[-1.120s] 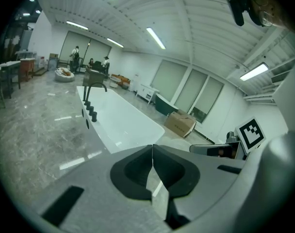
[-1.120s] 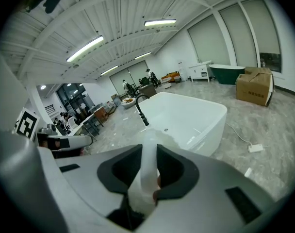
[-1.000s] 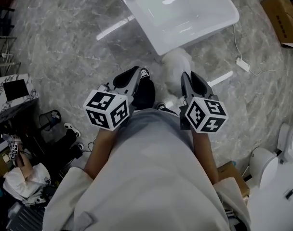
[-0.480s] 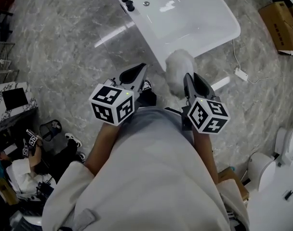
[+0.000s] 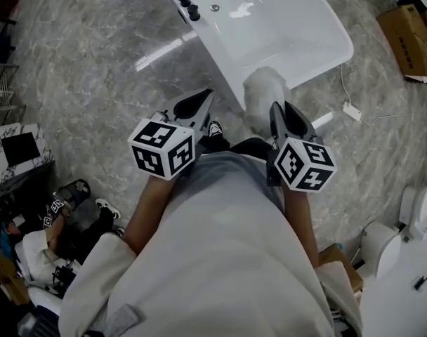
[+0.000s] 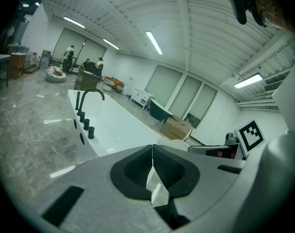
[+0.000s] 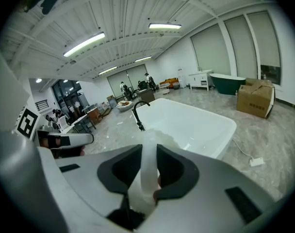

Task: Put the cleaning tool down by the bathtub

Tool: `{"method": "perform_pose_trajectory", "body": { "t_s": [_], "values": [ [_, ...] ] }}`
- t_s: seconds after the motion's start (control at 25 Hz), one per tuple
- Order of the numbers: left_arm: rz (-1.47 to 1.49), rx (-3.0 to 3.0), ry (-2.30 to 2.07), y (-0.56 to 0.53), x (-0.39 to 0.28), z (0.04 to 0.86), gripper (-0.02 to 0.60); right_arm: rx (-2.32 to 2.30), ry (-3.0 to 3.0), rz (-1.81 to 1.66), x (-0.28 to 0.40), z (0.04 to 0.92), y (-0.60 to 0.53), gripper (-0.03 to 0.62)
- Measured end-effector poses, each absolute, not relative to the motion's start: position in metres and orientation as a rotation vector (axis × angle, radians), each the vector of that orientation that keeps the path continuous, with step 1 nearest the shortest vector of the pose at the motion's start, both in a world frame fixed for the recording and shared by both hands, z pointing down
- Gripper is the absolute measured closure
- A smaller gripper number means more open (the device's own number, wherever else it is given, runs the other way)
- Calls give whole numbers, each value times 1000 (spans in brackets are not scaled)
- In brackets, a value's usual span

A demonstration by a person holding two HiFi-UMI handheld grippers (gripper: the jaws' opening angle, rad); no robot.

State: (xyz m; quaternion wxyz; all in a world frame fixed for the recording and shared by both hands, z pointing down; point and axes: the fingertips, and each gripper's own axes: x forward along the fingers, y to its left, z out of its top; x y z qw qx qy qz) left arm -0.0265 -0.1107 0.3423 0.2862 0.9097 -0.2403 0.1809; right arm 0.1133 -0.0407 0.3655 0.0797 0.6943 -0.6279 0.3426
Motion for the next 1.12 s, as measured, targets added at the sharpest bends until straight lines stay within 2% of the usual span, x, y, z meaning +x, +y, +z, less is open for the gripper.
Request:
{"method": "perform_pose_trajectory", "body": {
  "t_s": [1.12],
  "values": [
    [501, 2332, -775, -140, -15, 352, 572, 1869, -2020, 1028, 132, 377, -111, 507]
  ]
}}
